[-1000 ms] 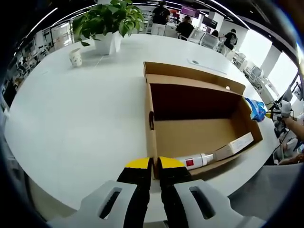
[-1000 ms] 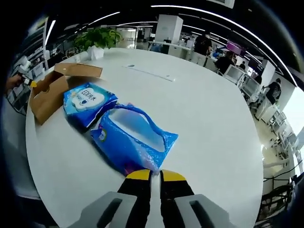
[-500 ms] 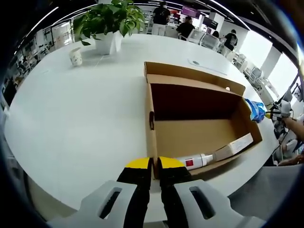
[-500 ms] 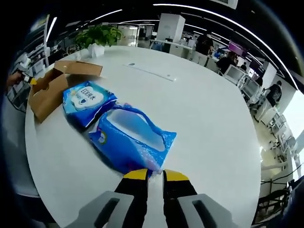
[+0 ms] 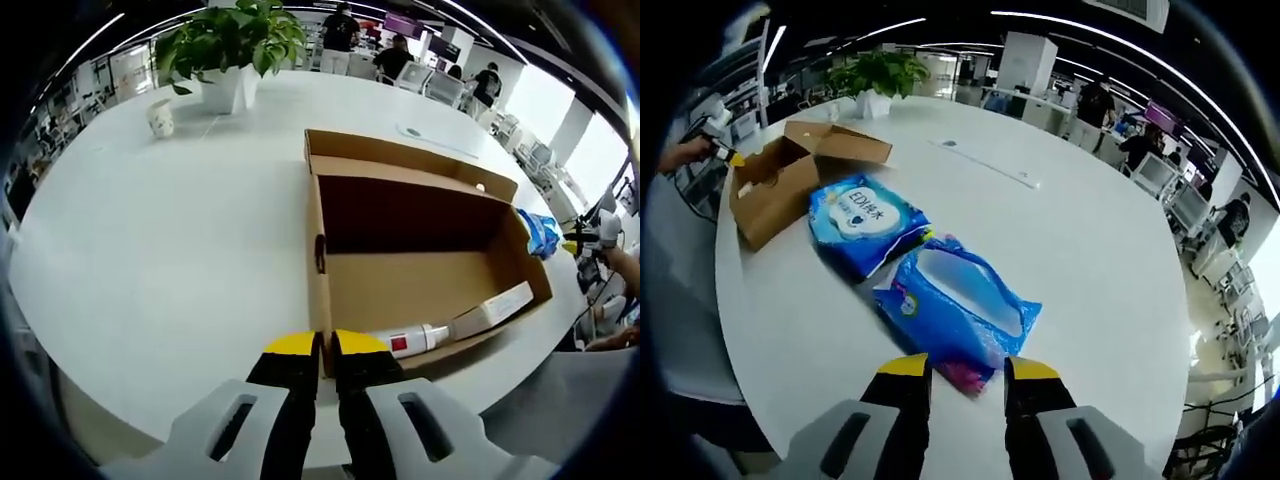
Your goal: Operate the shoe box by opening the lid, removing the specified soft item, and placing it in the target area until the item is outside and the box remains undamaged.
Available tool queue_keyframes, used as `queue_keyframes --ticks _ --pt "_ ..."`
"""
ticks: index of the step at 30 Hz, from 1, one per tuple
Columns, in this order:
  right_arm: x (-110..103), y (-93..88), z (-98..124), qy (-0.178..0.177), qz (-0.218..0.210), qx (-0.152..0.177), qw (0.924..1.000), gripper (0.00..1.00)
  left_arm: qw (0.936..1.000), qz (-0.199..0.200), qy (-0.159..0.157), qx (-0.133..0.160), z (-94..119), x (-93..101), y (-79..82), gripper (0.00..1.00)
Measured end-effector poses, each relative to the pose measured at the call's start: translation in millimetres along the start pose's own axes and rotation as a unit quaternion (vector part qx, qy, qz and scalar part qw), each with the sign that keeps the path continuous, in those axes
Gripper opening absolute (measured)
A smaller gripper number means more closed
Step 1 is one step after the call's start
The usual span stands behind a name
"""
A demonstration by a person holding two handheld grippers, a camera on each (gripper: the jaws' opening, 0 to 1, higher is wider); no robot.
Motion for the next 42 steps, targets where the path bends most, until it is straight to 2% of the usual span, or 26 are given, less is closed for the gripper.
queue_keyframes --ticks 9,19,29,42 --pt "-30 31.5 11 0.058 0.038 0.013 0.9975 0.32 1.0000 0.004 0.003 0.002 0 -0.2 -0.3 0.02" --pt "-73 76.7 22 0.121 0.087 0.042 0.9879 0.33 0.9999 0.009 0.005 0.000 0 -0.3 -0.4 0.02" --pt "-102 107.5 24 0.151 0.124 0.060 0.9790 0.35 0.9999 0.010 0.008 0.000 0 -0.3 -0.7 0.02" --pt "-144 145.4 17 0.196 0.175 0.079 0.9615 0.39 0.9999 0.007 0.011 -0.004 0 0.9 -0.3 0.02"
Point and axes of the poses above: the point that each gripper's makers call its tool centre point, and the gripper's own axes: z roughly backward along the fingers, x roughly to its right, y roughly out of its top, the point moved 5 cm from there along z, roughly backward along the fingers, and after that the axes turned 3 degrees about z, right-handed, at the moved point
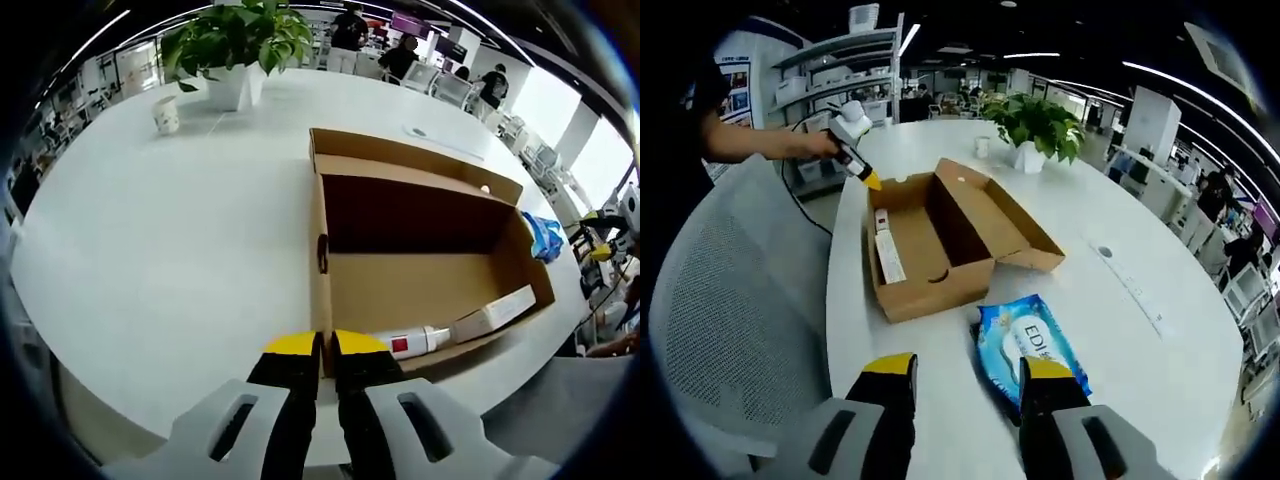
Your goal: Operate the shoe box by opening the lid, removing the specified soft item, and placing it in the target area until the item is outside and the box remains undamaged.
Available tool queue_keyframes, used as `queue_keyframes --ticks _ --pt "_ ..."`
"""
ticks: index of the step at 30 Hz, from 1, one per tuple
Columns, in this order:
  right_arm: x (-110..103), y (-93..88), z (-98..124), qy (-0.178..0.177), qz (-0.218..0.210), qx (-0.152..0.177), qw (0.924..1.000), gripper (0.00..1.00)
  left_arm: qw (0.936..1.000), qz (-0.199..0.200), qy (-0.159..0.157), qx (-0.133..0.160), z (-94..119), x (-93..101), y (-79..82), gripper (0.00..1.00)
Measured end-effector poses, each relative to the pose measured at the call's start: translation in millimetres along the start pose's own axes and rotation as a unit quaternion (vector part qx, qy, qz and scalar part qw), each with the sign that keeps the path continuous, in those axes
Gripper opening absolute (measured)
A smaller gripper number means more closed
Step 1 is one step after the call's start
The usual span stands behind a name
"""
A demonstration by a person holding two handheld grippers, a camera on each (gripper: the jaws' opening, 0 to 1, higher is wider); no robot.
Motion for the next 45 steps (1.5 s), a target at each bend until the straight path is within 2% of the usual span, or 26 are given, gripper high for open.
queue_keyframes --ticks 15,18,33,45 --pt "-24 48.5 -49 0.066 0.059 0.009 0.9960 0.40 1.0000 0.001 0.005 -0.007 -7 -8.5 4.3 0.02" --pt "-27 53.9 -59 0.076 0.070 0.009 0.9946 0.40 0.9999 0.000 0.006 -0.008 -8 -9.8 4.7 0.02" --pt "-44 71.6 -104 0.124 0.113 -0.011 0.9858 0.40 0.9999 0.002 0.010 -0.011 -6 -5.5 3.0 0.02" --pt "-53 74.6 -138 0.156 0.145 -0.048 0.9758 0.40 0.9999 0.004 0.009 -0.011 -8 -8.4 3.7 0.02"
Point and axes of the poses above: the point that each gripper's makers call its tool centre point, and the gripper's own axes: z roughly backward along the fingers, x roughly to its right, y roughly out of its top, the point moved 5 cm from there along z, roughly backward along the fingers, and after that the axes turned 3 degrees about z, right-handed, at the moved point
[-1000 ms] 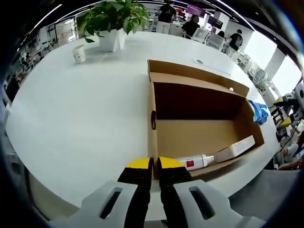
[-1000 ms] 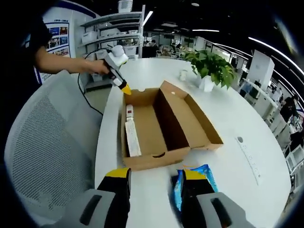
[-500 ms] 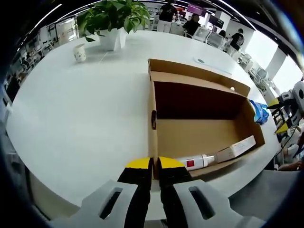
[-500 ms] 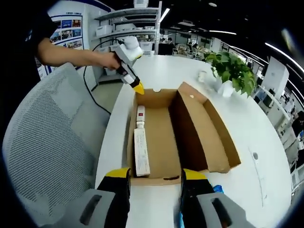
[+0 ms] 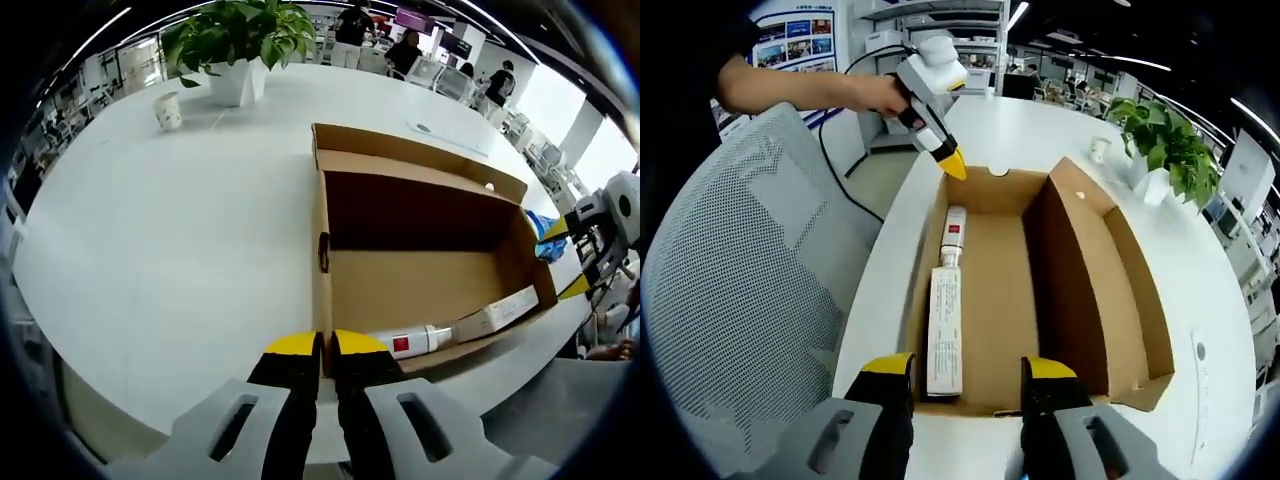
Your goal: Operate the shoe box by opening the lid, removing the specified soft item, and placing it in the target area until the item is outside and the box remains undamaged.
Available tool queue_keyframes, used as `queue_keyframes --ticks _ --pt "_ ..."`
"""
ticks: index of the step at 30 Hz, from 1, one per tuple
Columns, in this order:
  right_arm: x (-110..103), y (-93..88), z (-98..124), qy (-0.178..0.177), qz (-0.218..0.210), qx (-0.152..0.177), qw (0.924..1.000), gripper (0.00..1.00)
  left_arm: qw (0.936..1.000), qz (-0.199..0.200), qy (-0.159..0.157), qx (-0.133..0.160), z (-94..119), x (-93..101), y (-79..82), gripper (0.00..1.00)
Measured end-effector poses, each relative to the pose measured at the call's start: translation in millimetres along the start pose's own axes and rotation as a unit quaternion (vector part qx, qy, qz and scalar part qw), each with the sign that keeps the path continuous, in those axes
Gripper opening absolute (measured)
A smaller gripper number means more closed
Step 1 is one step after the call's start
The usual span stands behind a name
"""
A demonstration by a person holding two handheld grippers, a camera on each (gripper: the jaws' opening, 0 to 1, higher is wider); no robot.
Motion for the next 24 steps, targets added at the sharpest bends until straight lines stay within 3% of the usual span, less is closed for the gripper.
queue_keyframes --ticks 11,24 --pt "0 -6.3 -26 0.029 0.003 -0.032 0.9991 0.40 1.0000 0.005 0.000 -0.001 1 1.8 -0.9 0.02" --pt "1 -10.7 -42 0.048 0.003 -0.053 0.9975 0.38 1.0000 0.008 0.000 0.000 2 3.4 -1.4 0.02"
Point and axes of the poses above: the point that each gripper's makers call its tool centre point, and the gripper's own axes: z roughly backward along the fingers, x roughly to its right, y roughly out of its top, the point moved 5 cm from there along z, roughly backward along the fingers, and after that the axes turned 3 degrees about z, right-handed, at the moved point
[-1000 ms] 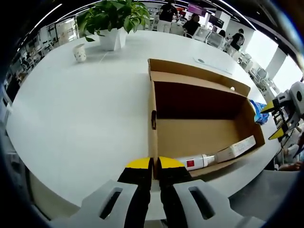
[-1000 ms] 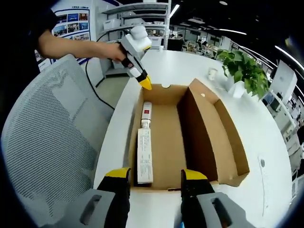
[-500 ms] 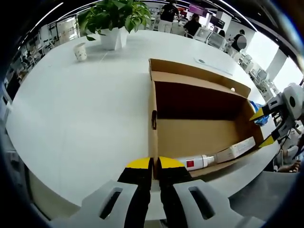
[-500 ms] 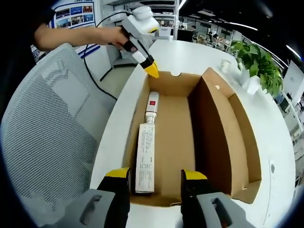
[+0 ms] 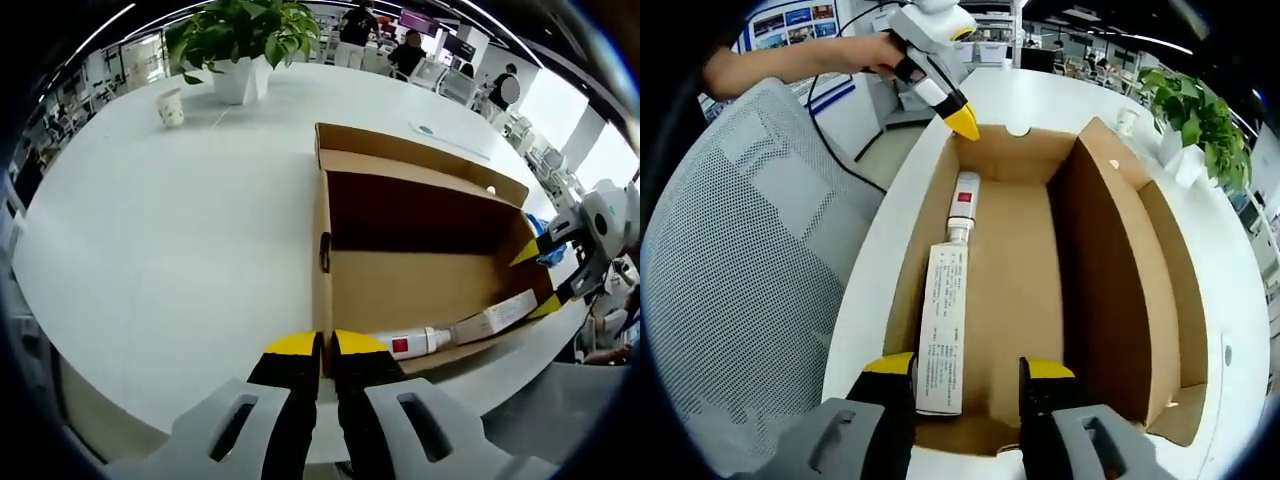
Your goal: Operate the shoe box by opening the lid, removing the specified soft item, and placing it in the target area until the item is outside and the box remains undamaged.
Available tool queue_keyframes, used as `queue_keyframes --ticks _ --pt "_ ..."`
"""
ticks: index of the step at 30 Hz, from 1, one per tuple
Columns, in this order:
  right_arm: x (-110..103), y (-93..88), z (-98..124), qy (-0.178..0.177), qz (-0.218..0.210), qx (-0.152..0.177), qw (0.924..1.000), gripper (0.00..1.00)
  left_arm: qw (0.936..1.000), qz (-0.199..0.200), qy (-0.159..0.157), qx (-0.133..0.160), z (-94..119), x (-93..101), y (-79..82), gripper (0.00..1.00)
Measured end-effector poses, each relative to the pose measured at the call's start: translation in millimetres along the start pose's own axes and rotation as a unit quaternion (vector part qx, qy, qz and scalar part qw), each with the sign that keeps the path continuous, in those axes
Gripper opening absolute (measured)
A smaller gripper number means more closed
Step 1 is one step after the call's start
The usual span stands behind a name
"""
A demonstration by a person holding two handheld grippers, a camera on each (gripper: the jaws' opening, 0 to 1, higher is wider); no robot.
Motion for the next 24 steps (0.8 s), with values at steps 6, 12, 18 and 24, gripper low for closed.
queue_keyframes --ticks 6,12,18,24 --pt "0 1.2 -6 -0.003 0.000 -0.003 1.0000 0.37 1.0000 0.000 0.000 0.000 -1 -1.7 0.6 0.02" --pt "-3 1.0 -14 -0.004 0.006 -0.012 0.9999 0.31 1.0000 0.000 -0.001 0.000 -1 -1.9 0.5 0.02" --pt "-6 -0.2 -17 -0.001 0.004 -0.014 0.9999 0.22 1.0000 0.001 -0.002 0.002 -1 -2.2 0.2 0.02" --pt "-8 1.1 -17 -0.002 0.002 -0.009 1.0000 0.17 1.0000 0.002 -0.003 0.002 -1 -2.2 0.4 0.02"
Point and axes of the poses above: the point that each gripper's makers call its tool centre point, and the gripper's own axes: z roughly backward along the fingers, x roughly to its right, y roughly out of its top, the point moved 5 cm from there along z, roughly backward along the fingers, and after that the axes turned 3 degrees about z, right-handed, at the moved point
